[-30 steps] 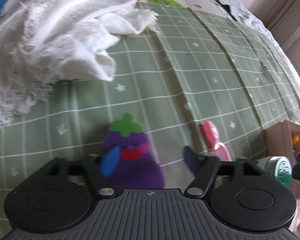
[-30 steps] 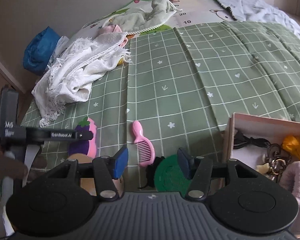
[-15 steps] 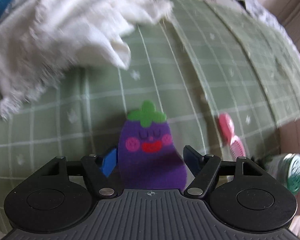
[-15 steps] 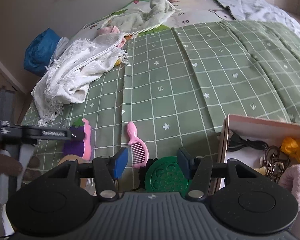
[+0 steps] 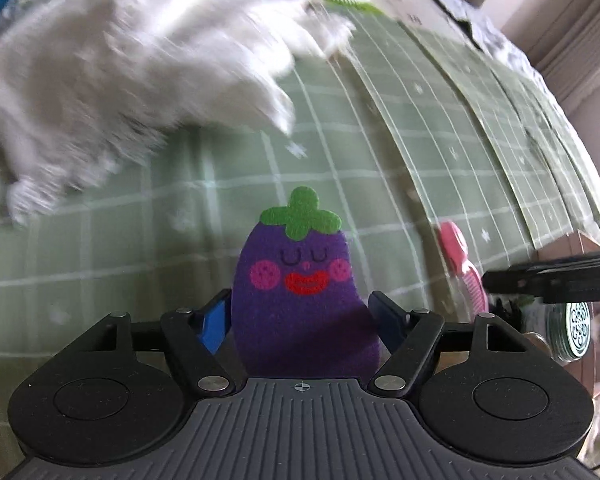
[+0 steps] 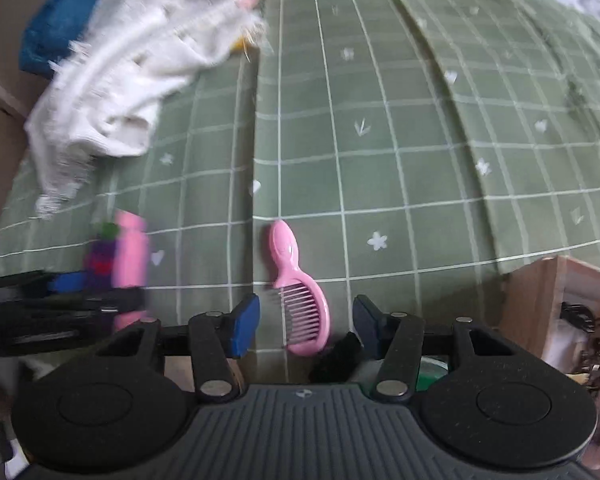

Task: Organize soft objects
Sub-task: 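Grasp the pink comb with the right tool while the left holds the eggplant plush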

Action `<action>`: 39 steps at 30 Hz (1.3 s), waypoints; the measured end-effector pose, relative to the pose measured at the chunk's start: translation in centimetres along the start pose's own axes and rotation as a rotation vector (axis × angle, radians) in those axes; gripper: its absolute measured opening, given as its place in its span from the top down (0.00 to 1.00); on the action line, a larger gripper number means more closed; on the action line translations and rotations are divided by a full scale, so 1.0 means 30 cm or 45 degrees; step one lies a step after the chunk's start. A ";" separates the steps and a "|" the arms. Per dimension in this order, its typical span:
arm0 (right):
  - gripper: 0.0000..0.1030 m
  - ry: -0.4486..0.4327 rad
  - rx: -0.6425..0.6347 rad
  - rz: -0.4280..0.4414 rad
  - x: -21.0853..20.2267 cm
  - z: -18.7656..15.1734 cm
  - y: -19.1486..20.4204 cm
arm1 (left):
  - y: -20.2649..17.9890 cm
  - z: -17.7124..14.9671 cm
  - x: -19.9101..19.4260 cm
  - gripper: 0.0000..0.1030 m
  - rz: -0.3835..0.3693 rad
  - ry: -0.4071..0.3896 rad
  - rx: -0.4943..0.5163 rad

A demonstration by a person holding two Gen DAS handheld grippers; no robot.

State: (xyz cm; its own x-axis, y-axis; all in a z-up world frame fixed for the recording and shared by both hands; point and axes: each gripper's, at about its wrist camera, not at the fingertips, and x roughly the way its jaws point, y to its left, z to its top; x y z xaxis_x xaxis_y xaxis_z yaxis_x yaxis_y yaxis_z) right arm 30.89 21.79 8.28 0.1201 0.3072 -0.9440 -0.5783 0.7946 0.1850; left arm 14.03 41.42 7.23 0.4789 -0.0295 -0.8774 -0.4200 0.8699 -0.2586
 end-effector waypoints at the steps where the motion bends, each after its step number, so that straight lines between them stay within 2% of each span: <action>1: 0.56 0.022 0.008 -0.003 0.028 0.007 0.007 | 0.018 0.003 -0.013 0.24 0.010 -0.013 0.002; 5: 0.65 0.074 0.052 0.004 0.110 0.010 0.020 | 0.070 -0.002 -0.046 0.24 0.045 -0.004 -0.011; 6: 0.67 0.075 0.043 -0.023 0.122 0.007 0.029 | 0.081 -0.010 -0.052 0.24 0.055 0.006 -0.016; 7: 0.79 0.055 0.008 -0.073 0.124 0.004 0.045 | 0.088 -0.017 -0.059 0.24 0.062 0.013 -0.019; 8: 0.86 0.041 -0.036 -0.103 0.121 0.001 0.061 | 0.095 -0.023 -0.071 0.24 0.069 0.015 -0.020; 9: 0.88 0.030 -0.056 -0.107 0.109 -0.002 0.069 | 0.098 -0.029 -0.085 0.24 0.077 0.008 -0.021; 10: 0.96 0.014 -0.050 -0.094 0.088 -0.006 0.069 | 0.100 -0.028 -0.103 0.24 0.085 -0.005 -0.024; 11: 0.98 -0.006 -0.036 -0.076 0.061 -0.009 0.065 | 0.099 -0.022 -0.122 0.24 0.091 -0.028 -0.034; 17: 0.99 -0.212 -0.001 0.003 -0.215 -0.048 0.035 | 0.013 0.019 -0.318 0.24 0.041 -0.248 -0.072; 21: 1.00 -0.366 0.003 0.085 -0.464 -0.119 0.000 | -0.145 0.043 -0.452 0.24 -0.061 -0.374 -0.005; 24: 1.00 -0.466 -0.001 0.157 -0.626 -0.184 -0.044 | -0.263 0.043 -0.504 0.24 -0.114 -0.370 0.060; 26: 0.99 -0.460 -0.035 0.191 -0.672 -0.200 -0.064 | -0.313 0.036 -0.502 0.24 -0.131 -0.335 0.075; 28: 0.97 -0.420 -0.033 0.168 -0.656 -0.210 -0.071 | -0.334 0.024 -0.490 0.24 -0.126 -0.297 0.088; 30: 0.90 -0.342 0.010 0.168 -0.598 -0.200 -0.075 | -0.328 0.012 -0.460 0.24 -0.101 -0.266 0.106; 32: 0.78 -0.276 0.038 0.147 -0.518 -0.189 -0.073 | -0.287 0.008 -0.419 0.24 -0.068 -0.243 0.103; 34: 0.74 -0.219 0.025 0.109 -0.441 -0.186 -0.062 | -0.222 0.004 -0.369 0.24 -0.044 -0.207 0.054; 37: 0.73 -0.144 0.005 0.067 -0.330 -0.167 -0.035 | -0.113 -0.005 -0.292 0.24 -0.037 -0.120 -0.029; 39: 0.73 -0.108 -0.004 0.040 -0.255 -0.137 -0.015 | -0.051 -0.020 -0.249 0.24 -0.028 -0.067 -0.040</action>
State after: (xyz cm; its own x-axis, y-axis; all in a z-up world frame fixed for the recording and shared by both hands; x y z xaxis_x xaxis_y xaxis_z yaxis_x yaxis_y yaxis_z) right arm 26.92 16.93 14.30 0.1700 0.3754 -0.9112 -0.5851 0.7825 0.2132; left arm 10.62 40.01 13.93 0.5277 -0.0224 -0.8491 -0.4323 0.8534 -0.2911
